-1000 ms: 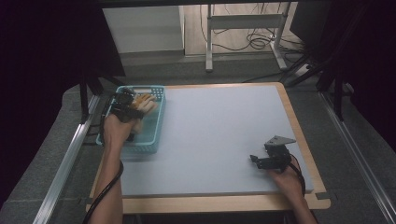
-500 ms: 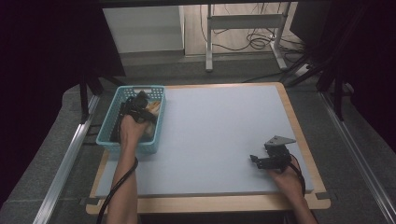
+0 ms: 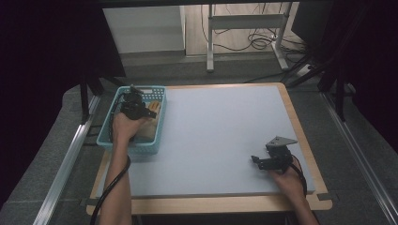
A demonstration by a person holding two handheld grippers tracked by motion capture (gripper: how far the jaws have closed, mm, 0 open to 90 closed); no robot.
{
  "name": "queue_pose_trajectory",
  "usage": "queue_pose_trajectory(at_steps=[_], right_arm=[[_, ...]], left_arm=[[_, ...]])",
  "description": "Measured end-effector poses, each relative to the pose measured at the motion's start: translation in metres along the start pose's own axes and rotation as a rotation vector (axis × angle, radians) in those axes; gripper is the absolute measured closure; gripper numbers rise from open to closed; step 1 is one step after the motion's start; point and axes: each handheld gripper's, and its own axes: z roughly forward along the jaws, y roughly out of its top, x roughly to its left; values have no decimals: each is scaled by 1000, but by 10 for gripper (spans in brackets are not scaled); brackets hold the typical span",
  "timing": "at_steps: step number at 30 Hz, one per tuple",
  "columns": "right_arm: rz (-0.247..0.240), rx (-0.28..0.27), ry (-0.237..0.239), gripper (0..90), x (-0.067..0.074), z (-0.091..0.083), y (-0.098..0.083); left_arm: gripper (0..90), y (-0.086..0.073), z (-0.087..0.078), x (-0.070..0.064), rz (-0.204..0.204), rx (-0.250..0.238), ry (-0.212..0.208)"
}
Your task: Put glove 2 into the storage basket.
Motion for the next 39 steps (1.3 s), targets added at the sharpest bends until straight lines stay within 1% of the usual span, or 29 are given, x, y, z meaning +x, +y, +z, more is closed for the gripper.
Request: queue_pose_trajectory(at_steps=[1, 2, 3, 5, 6, 7, 9, 11, 13, 15, 16, 17, 19, 21, 22, 23, 25, 27, 28, 29, 30, 31, 33, 34, 35, 37, 39], right_arm=[[0, 0, 0, 189, 0, 0, 0], [0, 0, 0, 189, 0, 0, 0], [0, 0, 0, 189, 0, 0, 0], [0, 0, 0, 189, 0, 0, 0], [0, 0, 0, 189, 0, 0, 0], [0, 0, 0, 189, 0, 0, 0], [0, 0, 0, 189, 0, 0, 0], [0, 0, 0, 189, 0, 0, 0], [0, 0, 1, 189, 0, 0, 0], [0, 0, 1, 189, 0, 0, 0], [0, 0, 1, 189, 0, 0, 0], [0, 0, 0, 189, 0, 0, 0], [-1, 0, -1, 189, 0, 0, 0], [0, 0, 0, 189, 0, 0, 0], [0, 0, -1, 189, 0, 0, 0], [0, 0, -1, 189, 0, 0, 0], [0, 0, -1, 189, 0, 0, 0], [0, 0, -1, 189, 0, 0, 0], [0, 0, -1, 189, 0, 0, 0], [-1, 0, 0, 189, 0, 0, 0], [-1, 0, 0, 189, 0, 0, 0], [-1, -1, -1, 189, 0, 0, 0], [-2, -2, -1, 189, 0, 0, 0], [-2, -1, -1, 189, 0, 0, 0], [-1, -1, -1, 189, 0, 0, 0], [-2, -1, -1, 189, 0, 0, 0], [-2, -1, -2, 189, 0, 0, 0]], left_arm=[[317, -1, -4, 1, 1, -15, 3], [397, -2, -7, 2, -2, -22, 20], [481, -3, -7, 4, -7, -21, 46], [620, -7, -3, 8, -18, 7, 110], [668, -8, 1, 11, -26, 26, 135], [704, -10, 8, 15, -40, 48, 138], [739, -12, 17, 18, -55, 75, 128], [757, -13, 26, 18, -63, 83, 95], [773, -12, 30, 15, -58, 81, 60], [775, -10, 30, 11, -36, 95, 65], [770, -9, 29, 9, -32, 94, 74], [753, -9, 28, 9, -25, 96, 86], [677, -9, 23, 11, -23, 91, 110], [579, -10, 16, 15, -26, 69, 141], [536, -12, 12, 17, -29, 52, 149], [489, -13, 9, 19, -37, 31, 153], [418, -16, 0, 23, -38, 0, 160], [336, -18, -7, 24, -34, -36, 148], [302, -19, -10, 24, -32, -48, 139], [272, -21, -14, 24, -25, -56, 139], [245, -22, -17, 22, -22, -75, 130], [205, -24, -22, 20, -16, -97, 99], [161, -27, -27, 14, -9, -131, 48], [127, -30, -31, 8, 1, -156, 21], [104, -32, -33, 3, 12, -170, 8], [70, -38, -40, -11, 40, -208, -37], [51, -47, -44, -29, 87, -240, -91]])
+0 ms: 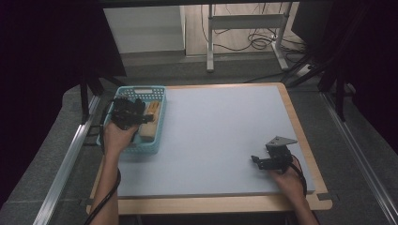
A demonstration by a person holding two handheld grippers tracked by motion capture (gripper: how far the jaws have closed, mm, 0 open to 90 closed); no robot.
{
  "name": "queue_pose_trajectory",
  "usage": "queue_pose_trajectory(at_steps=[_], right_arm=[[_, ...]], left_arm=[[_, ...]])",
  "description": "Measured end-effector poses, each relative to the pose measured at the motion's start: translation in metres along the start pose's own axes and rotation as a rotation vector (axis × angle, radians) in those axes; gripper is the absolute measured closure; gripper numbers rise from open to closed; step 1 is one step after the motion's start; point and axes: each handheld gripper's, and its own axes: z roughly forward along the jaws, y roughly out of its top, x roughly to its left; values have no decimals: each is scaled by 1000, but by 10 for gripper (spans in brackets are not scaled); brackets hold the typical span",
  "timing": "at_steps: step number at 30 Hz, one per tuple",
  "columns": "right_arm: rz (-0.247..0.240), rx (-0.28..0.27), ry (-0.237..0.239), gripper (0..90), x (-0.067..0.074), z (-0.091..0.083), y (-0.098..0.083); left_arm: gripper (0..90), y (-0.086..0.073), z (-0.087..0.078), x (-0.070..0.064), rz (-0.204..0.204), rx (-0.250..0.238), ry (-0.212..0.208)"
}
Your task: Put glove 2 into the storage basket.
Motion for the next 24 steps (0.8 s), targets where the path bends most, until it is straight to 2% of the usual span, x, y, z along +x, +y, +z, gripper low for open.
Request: queue_pose_trajectory(at_steps=[4, 8, 10, 12, 15, 17, 24], right_arm=[[1, 0, -1, 189, 0, 0, 0], [-2, 2, -1, 188, 0, 0, 0], [-2, 1, -2, 186, 0, 0, 0], [-2, 1, -2, 186, 0, 0, 0], [-2, 1, -2, 186, 0, 0, 0], [-2, 1, -3, 185, 0, 0, 0], [-1, 0, -3, 184, 0, 0, 0]], left_arm=[[27, -19, 0, -49, 108, -43, -89], [15, -49, 12, -101, 215, -71, -188], [10, -67, 25, -122, 263, -58, -212], [4, -85, 41, -137, 306, -22, -205], [0, -107, 66, -148, 343, 42, -184], [0, -117, 81, -151, 376, 102, -139], [1, -117, 82, -151, 372, 100, -137]])
